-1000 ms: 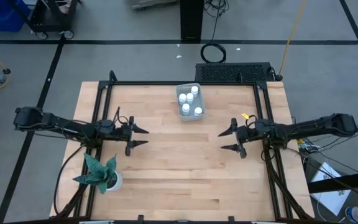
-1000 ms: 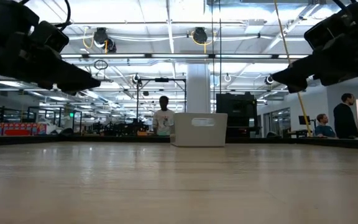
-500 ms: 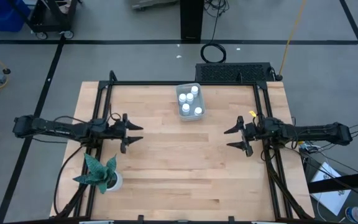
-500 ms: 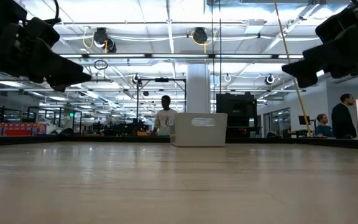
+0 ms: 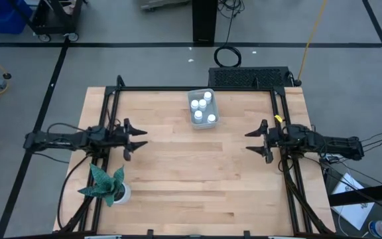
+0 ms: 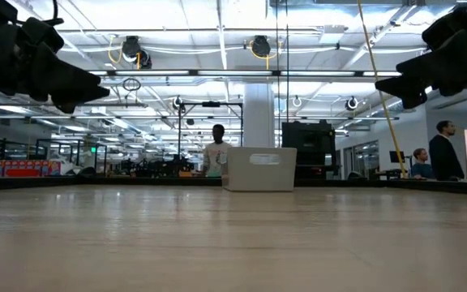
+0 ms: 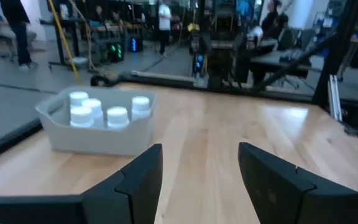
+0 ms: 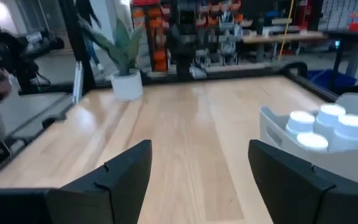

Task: Pick and place pill bottles into a basket
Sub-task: Return to Home Position

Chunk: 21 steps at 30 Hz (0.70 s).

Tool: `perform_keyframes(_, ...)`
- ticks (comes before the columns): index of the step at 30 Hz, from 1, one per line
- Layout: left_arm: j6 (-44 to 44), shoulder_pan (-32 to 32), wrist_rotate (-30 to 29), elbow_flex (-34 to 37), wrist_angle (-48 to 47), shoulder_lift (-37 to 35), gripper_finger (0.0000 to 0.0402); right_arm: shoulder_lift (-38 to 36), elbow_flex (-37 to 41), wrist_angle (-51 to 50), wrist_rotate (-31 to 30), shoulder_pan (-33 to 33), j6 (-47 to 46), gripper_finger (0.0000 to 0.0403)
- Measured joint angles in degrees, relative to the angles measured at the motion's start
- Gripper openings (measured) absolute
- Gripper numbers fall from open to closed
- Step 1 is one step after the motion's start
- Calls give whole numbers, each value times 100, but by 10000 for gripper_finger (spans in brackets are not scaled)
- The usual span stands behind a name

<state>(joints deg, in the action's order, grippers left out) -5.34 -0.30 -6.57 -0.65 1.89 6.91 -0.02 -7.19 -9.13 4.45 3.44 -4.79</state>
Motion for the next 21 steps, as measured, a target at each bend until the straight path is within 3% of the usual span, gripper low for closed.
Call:
perform_keyframes(7,66,-20,33,-9,-27,-293,216,20,46,-183,-11,-11,36,262)
perform_keyframes(13,64,-20,107,-9,-58,-281,216,87,577,976,-2,-14,260,259)
perform_keyframes(21,-24,-95,249,-9,-101,-226,216,197,631,1011,-398,-19,254,262)
